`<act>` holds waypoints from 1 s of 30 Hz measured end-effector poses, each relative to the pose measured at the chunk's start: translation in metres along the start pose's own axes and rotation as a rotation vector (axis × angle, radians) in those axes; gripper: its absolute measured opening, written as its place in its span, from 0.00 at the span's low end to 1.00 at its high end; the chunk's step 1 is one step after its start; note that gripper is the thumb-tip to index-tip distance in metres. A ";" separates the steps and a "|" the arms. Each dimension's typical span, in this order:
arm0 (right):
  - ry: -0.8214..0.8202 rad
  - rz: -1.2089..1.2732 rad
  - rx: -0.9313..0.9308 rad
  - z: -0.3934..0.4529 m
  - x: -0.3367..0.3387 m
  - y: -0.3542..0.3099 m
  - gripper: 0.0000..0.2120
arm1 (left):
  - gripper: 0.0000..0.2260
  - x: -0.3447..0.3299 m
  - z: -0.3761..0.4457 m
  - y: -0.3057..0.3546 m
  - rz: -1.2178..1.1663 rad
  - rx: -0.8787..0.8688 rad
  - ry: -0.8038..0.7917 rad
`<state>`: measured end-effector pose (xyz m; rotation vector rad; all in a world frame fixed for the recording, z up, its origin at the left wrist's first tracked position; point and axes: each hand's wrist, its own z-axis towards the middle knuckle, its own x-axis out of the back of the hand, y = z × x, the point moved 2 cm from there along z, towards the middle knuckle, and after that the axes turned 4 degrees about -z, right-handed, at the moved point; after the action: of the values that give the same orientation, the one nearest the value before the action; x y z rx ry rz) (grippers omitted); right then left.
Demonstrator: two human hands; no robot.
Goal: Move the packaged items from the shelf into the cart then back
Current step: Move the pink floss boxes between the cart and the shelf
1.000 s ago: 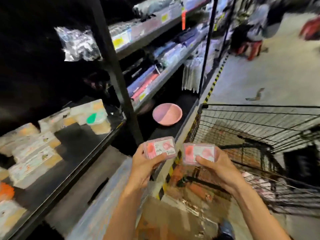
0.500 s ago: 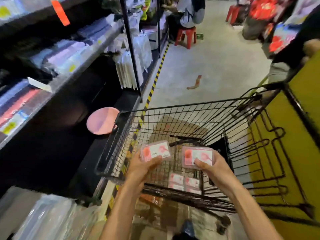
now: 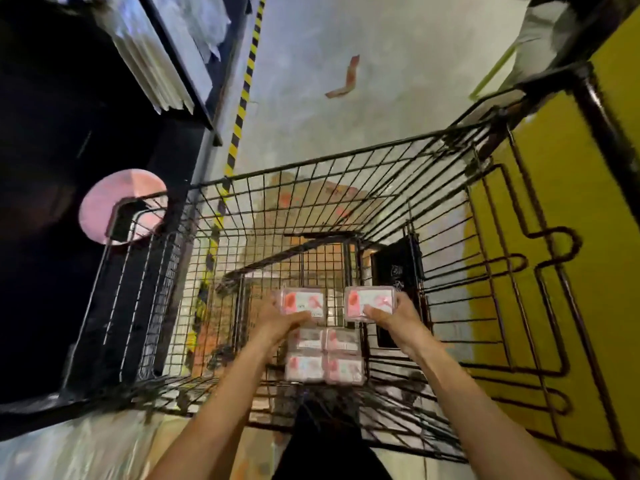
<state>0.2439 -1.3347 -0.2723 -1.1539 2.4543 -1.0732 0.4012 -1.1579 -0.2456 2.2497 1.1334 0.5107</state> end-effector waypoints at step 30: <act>0.244 -0.586 -0.256 0.067 -0.065 0.117 0.22 | 0.13 -0.010 0.104 -0.112 0.741 0.025 0.145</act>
<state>0.2513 -1.2717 -0.4080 -2.0211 2.5534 -1.1092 0.3862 -1.1443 -0.3971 2.6494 0.3212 0.9564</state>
